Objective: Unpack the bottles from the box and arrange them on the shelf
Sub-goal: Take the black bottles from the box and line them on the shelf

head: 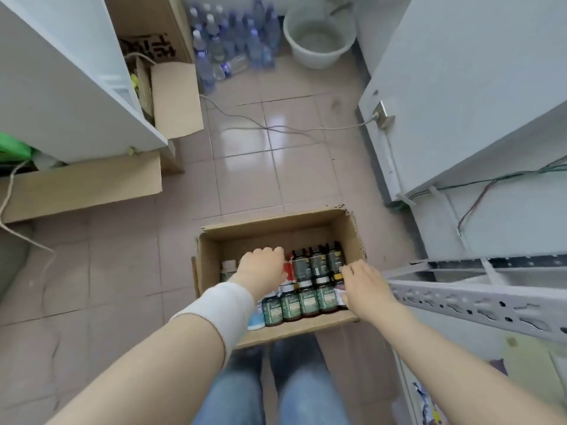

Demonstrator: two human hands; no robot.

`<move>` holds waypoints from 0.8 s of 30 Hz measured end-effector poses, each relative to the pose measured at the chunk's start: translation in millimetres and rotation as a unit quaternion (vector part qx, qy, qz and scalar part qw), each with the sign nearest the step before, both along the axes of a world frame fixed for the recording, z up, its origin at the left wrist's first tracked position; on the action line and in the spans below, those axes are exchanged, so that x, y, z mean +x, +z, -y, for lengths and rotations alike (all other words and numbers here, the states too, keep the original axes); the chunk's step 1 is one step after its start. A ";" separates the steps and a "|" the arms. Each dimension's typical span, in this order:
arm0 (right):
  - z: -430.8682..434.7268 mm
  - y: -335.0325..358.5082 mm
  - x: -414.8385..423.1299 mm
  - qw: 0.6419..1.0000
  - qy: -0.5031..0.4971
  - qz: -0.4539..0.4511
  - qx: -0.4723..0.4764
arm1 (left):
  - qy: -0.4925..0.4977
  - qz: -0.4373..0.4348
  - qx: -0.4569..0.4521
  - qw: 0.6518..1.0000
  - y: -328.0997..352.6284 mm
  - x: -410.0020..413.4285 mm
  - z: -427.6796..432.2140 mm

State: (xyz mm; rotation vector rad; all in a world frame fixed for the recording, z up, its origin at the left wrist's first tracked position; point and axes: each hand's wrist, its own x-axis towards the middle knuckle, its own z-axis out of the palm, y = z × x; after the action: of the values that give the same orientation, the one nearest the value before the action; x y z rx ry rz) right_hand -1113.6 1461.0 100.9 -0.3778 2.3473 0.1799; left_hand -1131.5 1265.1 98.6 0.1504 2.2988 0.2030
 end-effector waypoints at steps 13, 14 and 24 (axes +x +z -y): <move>-1.3 -196.3 -98.5 0.993 0.064 0.096 -0.020 | 0.346 0.125 0.121 0.922 -211.4 -32.0 -48.5; -0.7 -201.6 -100.5 0.991 0.069 0.114 -0.020 | 0.349 0.123 0.124 0.921 -219.2 -31.9 -52.0; -4.4 -199.2 -101.5 0.977 -0.075 0.130 -0.152 | 0.474 0.080 0.207 0.852 -215.2 -25.3 -41.0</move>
State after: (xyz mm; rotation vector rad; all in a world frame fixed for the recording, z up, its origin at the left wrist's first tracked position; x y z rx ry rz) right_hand -1215.0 1465.4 -98.2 -0.3465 2.1322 -0.2885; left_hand -1156.8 1306.1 -116.6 -0.7801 1.9416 1.1623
